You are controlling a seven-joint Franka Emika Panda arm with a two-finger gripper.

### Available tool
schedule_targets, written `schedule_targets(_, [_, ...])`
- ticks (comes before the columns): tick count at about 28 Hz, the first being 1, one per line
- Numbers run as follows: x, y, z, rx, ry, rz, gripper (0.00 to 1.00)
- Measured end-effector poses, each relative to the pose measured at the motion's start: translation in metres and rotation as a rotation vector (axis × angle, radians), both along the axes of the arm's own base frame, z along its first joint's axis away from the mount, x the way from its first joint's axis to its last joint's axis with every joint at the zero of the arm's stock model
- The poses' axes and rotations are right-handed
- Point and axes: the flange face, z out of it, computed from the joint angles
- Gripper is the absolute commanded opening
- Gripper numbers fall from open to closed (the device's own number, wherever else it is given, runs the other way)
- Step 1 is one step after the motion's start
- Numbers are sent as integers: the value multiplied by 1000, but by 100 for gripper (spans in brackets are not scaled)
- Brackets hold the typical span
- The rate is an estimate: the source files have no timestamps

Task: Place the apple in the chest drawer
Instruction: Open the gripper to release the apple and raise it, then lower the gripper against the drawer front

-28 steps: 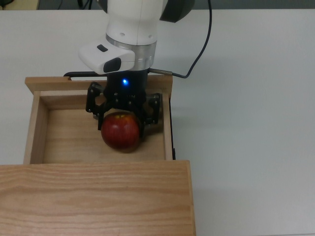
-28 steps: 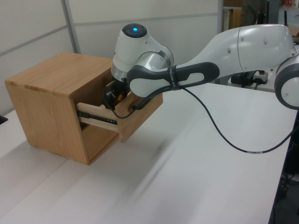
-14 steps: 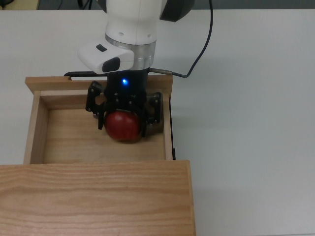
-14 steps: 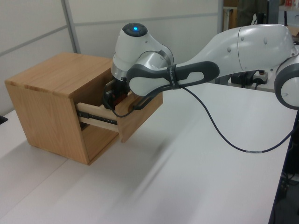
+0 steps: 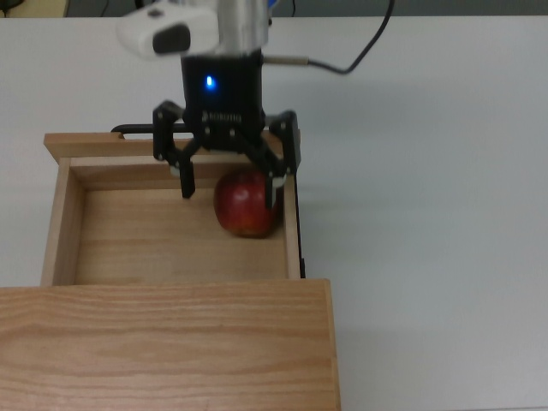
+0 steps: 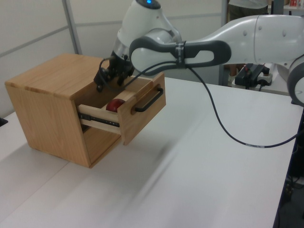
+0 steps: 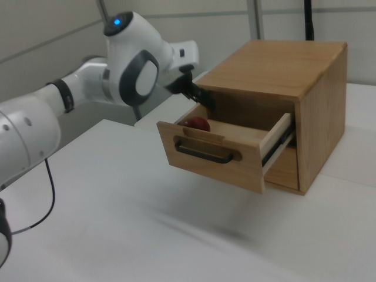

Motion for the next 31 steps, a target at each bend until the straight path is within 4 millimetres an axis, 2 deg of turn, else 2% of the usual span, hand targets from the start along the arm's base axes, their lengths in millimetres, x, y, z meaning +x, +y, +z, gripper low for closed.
schedule_targets(6, [-31, -3, 35, -29, 92, 3, 100])
schedule_targets(15, [-114, -12, 93, -142, 325, 123, 100])
schedule_targets(19, [-140, -15, 101, -174, 418, 176, 100])
schedule_targets(22, [-145, -19, 94, -199, 463, 190, 99])
schedule_targets(24, [-142, -24, 79, -224, 498, 187, 80])
schedule_targets(27, [-133, -29, 52, -250, 548, 192, 43])
schedule_targets(28, [-128, -31, 42, -255, 559, 195, 22])
schedule_targets(29, [-119, -32, 26, -260, 566, 198, 9])
schedule_targets(30, [-112, -33, 16, -261, 568, 200, 0])
schedule_targets(31, [-106, -34, 6, -262, 568, 203, 0])
